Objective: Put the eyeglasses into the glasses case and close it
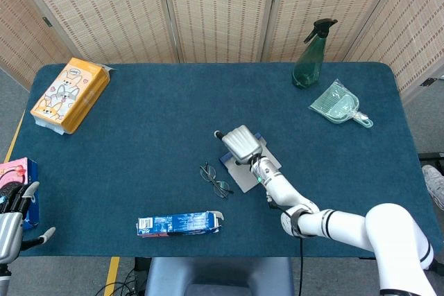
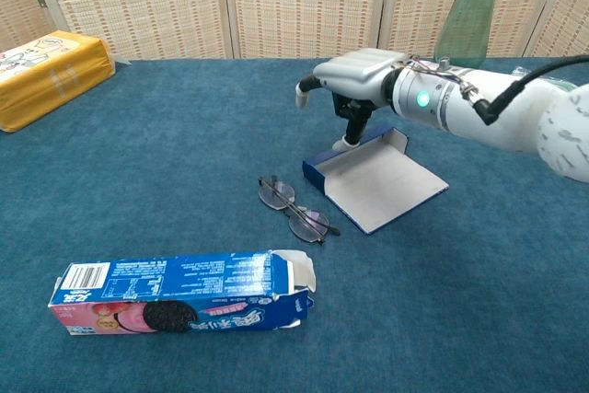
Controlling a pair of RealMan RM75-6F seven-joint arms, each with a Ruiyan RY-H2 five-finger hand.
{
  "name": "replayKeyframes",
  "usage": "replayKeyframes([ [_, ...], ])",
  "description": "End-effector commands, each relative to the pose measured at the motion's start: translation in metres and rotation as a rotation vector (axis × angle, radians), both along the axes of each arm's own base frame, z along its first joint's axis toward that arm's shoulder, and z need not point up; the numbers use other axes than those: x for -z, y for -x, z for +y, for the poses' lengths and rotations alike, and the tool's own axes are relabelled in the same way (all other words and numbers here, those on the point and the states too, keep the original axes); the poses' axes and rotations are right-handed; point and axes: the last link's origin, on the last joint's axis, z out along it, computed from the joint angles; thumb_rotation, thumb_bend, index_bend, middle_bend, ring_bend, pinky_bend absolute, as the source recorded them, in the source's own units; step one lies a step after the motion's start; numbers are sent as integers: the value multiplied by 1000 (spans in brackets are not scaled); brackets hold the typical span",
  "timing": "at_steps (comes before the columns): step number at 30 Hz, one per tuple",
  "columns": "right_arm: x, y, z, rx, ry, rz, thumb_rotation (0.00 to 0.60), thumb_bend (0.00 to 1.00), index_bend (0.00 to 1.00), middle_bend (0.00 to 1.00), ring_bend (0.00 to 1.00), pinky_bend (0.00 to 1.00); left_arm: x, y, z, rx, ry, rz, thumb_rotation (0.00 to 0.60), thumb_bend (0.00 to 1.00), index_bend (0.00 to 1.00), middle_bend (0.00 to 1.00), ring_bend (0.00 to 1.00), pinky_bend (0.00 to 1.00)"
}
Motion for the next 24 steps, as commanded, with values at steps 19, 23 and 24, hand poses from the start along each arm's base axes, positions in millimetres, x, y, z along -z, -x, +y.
replayKeyframes([
  [19,38,-7,42,-273,-118,116,600,272,219,975,1000,1000,-2,9,-6,-26,-11,-5,600,163,92,136,106,278],
  [23,41,-7,42,-301,-110,138,600,277,219,974,1000,1000,-3,10,-7,-31,-15,-7,600,163,92,136,106,278],
  [24,41,-6,41,-302,-108,142,600,278,219,974,1000,1000,-3,11,-8,-33,-16,-6,600,163,92,136,106,278],
])
